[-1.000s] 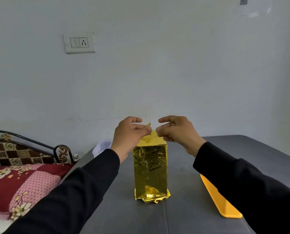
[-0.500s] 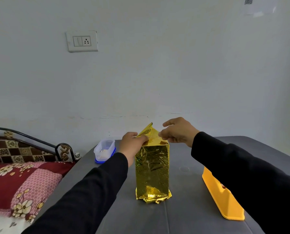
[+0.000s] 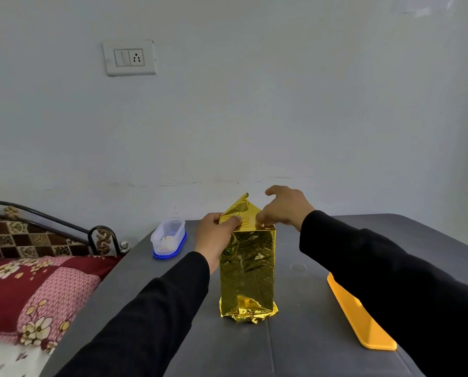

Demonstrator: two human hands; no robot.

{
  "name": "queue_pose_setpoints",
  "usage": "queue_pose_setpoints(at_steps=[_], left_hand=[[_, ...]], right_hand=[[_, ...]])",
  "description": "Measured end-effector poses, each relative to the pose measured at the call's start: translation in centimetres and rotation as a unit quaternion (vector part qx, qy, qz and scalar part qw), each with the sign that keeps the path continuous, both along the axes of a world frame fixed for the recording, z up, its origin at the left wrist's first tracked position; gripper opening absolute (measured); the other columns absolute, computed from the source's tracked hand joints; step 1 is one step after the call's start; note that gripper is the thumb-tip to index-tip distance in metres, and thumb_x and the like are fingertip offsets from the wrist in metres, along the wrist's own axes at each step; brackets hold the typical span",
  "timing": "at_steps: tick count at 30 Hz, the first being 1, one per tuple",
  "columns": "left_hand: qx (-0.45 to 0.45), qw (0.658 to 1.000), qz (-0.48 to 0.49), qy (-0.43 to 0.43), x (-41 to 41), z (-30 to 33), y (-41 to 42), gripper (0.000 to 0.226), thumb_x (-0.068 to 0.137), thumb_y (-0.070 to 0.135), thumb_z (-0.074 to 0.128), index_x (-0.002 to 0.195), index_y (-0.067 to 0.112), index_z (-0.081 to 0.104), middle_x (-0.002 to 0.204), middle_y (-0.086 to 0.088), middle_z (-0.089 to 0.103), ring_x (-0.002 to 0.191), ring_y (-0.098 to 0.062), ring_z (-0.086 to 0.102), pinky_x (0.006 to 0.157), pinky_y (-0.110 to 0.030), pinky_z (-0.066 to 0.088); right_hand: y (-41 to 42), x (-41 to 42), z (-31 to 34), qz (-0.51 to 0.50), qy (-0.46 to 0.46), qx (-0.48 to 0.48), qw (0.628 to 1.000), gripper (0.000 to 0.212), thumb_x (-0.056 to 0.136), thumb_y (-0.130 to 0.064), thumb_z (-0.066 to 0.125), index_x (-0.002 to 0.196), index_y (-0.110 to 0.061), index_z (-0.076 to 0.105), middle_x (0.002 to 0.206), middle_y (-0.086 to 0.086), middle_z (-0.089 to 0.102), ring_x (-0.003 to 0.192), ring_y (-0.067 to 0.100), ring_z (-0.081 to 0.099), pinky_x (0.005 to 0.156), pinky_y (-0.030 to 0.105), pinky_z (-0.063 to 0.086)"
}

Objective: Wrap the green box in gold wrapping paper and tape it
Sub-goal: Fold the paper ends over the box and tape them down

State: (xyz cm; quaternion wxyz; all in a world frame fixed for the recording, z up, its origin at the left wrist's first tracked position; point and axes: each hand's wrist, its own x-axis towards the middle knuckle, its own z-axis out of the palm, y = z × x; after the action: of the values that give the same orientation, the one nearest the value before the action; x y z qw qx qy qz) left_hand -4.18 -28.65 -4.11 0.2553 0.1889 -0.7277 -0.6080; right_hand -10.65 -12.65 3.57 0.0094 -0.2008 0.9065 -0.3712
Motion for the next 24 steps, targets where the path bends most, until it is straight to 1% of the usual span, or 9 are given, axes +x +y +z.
queue_pose_setpoints(at_steps=[2, 4, 6, 8, 10, 13, 15, 19, 24], left_hand=[[0.004, 1.0, -0.002, 0.004, 0.2, -0.1, -0.1, 0.046, 0.087, 0.042, 0.075, 0.125, 0.018, 0.063, 0.115, -0.001, 0.069, 0.106, -0.021, 0.065, 0.077, -0.029, 0.05], [0.009, 1.0, -0.008, 0.011, 0.5, -0.2, -0.1, 0.044, 0.088, 0.04, 0.075, 0.124, 0.018, 0.063, 0.114, -0.001, 0.069, 0.106, -0.02, 0.064, 0.074, -0.027, 0.048], [0.013, 1.0, -0.014, 0.018, 0.6, -0.2, 0.1, 0.041, 0.088, 0.039, 0.076, 0.121, 0.018, 0.064, 0.112, 0.0, 0.07, 0.104, -0.018, 0.064, 0.074, -0.027, 0.047], [0.01, 1.0, -0.013, 0.019, 0.6, -0.2, 0.3, 0.04, 0.088, 0.04, 0.076, 0.119, 0.019, 0.065, 0.11, 0.001, 0.07, 0.104, -0.017, 0.064, 0.075, -0.027, 0.048], [0.009, 1.0, -0.009, 0.021, 0.7, -0.1, 0.4, 0.038, 0.088, 0.041, 0.075, 0.118, 0.02, 0.065, 0.109, 0.0, 0.07, 0.104, -0.018, 0.065, 0.076, -0.028, 0.049], [0.02, 0.999, -0.008, 0.024, 0.8, -0.1, 0.3, 0.037, 0.089, 0.038, 0.075, 0.118, 0.019, 0.065, 0.109, -0.001, 0.071, 0.103, -0.02, 0.066, 0.083, -0.031, 0.053], [0.027, 0.999, -0.007, 0.026, 1.0, 0.0, 0.3, 0.032, 0.089, 0.035, 0.075, 0.115, 0.019, 0.065, 0.108, -0.002, 0.07, 0.102, -0.02, 0.066, 0.083, -0.031, 0.053], [0.022, 0.999, -0.008, 0.034, 1.0, -0.1, 0.6, 0.025, 0.089, 0.036, 0.076, 0.108, 0.023, 0.065, 0.107, -0.001, 0.071, 0.102, -0.02, 0.066, 0.083, -0.032, 0.053], [-0.003, 0.999, 0.031, 0.028, 1.4, 0.3, 1.5, 0.053, 0.093, 0.049, 0.066, 0.136, 0.019, 0.056, 0.127, 0.002, 0.063, 0.115, -0.017, 0.059, 0.087, -0.03, 0.047]], right_hand=[[0.3, -0.2, -0.1, 0.001, -0.053, -0.005, 0.999, 0.082, 0.075, -0.023, 0.087, 0.147, -0.019, 0.047, 0.14, 0.007, 0.055, 0.123, 0.026, 0.057, 0.095, 0.035, 0.053], [1.2, -0.2, -1.3, -0.002, -0.17, -0.076, 0.982, 0.061, 0.083, -0.022, 0.082, 0.137, -0.015, 0.055, 0.135, 0.003, 0.055, 0.12, 0.026, 0.053, 0.084, 0.032, 0.048], [1.9, -0.3, -3.3, 0.004, -0.336, -0.213, 0.917, 0.039, 0.083, -0.024, 0.079, 0.119, -0.015, 0.067, 0.129, 0.003, 0.063, 0.113, 0.024, 0.056, 0.079, 0.036, 0.046], [1.8, -0.3, -5.0, 0.008, -0.406, -0.314, 0.858, 0.02, 0.087, -0.026, 0.073, 0.103, -0.015, 0.069, 0.114, 0.005, 0.068, 0.108, 0.025, 0.06, 0.085, 0.043, 0.046], [0.8, -0.5, -5.5, -0.001, -0.371, -0.332, 0.867, 0.026, 0.088, -0.034, 0.07, 0.106, -0.015, 0.069, 0.105, 0.003, 0.069, 0.103, 0.023, 0.062, 0.09, 0.045, 0.047], [-0.8, 0.0, -4.8, -0.02, -0.266, -0.246, 0.932, 0.06, 0.076, -0.05, 0.081, 0.124, -0.018, 0.063, 0.12, 0.001, 0.067, 0.115, 0.023, 0.06, 0.095, 0.044, 0.049], [-1.1, -0.1, -4.5, -0.034, -0.236, -0.218, 0.946, 0.055, 0.08, -0.043, 0.084, 0.122, -0.016, 0.06, 0.121, 0.004, 0.063, 0.116, 0.024, 0.058, 0.092, 0.041, 0.05], [-1.1, -0.4, -4.5, -0.068, -0.25, -0.251, 0.933, 0.037, 0.09, -0.032, 0.075, 0.118, -0.013, 0.06, 0.115, 0.008, 0.067, 0.107, 0.024, 0.063, 0.098, 0.044, 0.052], [-0.5, 0.0, -4.7, -0.077, -0.252, -0.283, 0.922, 0.032, 0.102, -0.045, 0.053, 0.111, -0.015, 0.058, 0.113, 0.005, 0.064, 0.107, 0.021, 0.061, 0.095, 0.042, 0.051]])
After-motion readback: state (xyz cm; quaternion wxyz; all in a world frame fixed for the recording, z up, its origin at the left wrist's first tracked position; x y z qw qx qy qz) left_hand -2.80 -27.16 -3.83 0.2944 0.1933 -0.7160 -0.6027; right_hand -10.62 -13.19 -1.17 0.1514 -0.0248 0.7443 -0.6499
